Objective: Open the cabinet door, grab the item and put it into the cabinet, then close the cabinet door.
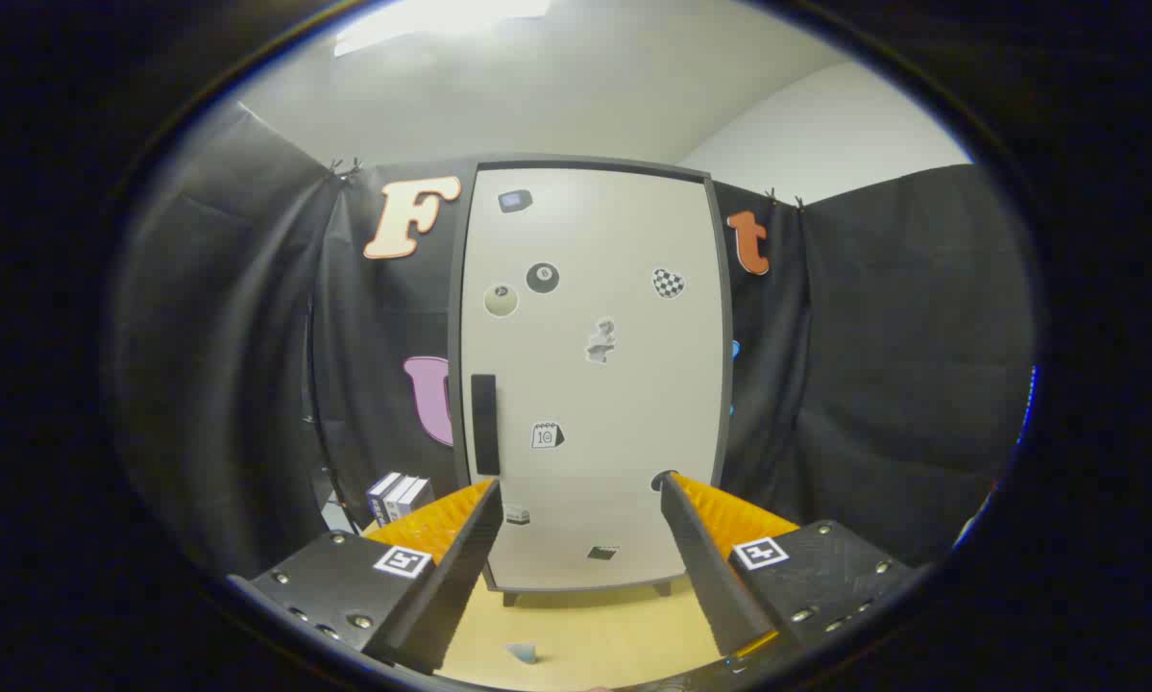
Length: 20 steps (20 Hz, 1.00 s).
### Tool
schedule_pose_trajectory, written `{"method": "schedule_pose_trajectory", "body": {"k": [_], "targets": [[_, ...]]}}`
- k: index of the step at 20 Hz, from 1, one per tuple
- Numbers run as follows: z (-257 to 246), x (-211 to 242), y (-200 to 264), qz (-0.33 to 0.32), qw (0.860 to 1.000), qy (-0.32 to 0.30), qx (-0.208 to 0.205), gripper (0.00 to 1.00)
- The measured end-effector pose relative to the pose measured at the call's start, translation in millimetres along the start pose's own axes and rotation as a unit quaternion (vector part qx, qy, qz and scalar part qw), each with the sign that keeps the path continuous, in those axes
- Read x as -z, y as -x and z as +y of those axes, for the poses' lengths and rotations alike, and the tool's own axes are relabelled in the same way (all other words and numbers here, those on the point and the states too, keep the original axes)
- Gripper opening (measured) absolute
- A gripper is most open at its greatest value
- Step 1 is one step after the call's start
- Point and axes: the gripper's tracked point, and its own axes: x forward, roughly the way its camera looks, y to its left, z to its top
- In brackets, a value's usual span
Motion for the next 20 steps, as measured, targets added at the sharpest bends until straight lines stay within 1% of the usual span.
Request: {"method": "schedule_pose_trajectory", "body": {"k": [10, 16, 20], "targets": [[10, 7, -4, 0.014, 1.000, 0.004, -0.009, 0.98], [8, 9, -4, 0.017, 1.000, 0.008, -0.006, 0.99], [12, 12, -16, 0.020, 1.000, 0.010, -0.009, 0.98]]}}
